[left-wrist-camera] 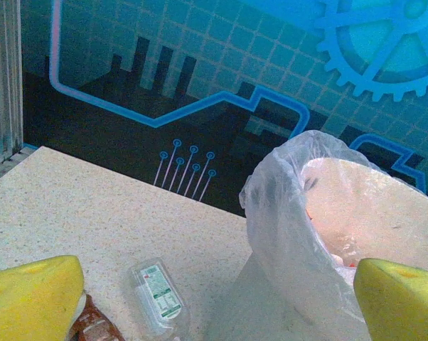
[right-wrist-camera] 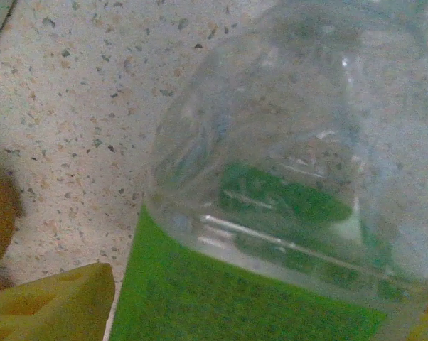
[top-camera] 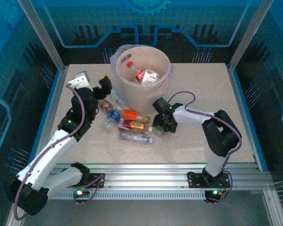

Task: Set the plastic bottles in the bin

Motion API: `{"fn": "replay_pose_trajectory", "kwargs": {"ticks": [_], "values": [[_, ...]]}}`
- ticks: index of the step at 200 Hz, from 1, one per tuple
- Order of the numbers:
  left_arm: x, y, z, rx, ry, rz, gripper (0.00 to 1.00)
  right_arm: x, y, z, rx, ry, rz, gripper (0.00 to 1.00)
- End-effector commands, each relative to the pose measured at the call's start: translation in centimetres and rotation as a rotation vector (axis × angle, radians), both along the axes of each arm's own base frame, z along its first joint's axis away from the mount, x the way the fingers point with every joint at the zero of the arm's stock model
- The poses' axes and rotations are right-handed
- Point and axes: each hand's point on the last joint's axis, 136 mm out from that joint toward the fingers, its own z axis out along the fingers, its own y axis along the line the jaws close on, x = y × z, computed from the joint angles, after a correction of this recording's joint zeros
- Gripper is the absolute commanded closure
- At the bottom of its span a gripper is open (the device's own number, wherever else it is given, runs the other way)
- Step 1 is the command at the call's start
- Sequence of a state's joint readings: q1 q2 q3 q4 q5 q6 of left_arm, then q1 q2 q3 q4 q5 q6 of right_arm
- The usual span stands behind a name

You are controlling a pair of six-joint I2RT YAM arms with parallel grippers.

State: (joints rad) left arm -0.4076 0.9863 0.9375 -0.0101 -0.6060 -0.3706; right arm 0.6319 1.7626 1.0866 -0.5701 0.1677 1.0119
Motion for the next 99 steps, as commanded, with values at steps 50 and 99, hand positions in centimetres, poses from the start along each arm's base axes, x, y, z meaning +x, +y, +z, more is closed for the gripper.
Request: {"fn": "replay_pose_trajectory", "kwargs": {"ticks": [50,99], "values": [[0.2,0.1,-1.0,-0.024,0.034,0.007,0.01,-0.6,-2.3,-1.5,-0.058,0.064,0.051,0.44],[0.0,0.4,-1.2,-0.025,0.046,0.017,0.01,-0.7,-5.5,0.4,-0.081,0.022,0.017,0.51]]}}
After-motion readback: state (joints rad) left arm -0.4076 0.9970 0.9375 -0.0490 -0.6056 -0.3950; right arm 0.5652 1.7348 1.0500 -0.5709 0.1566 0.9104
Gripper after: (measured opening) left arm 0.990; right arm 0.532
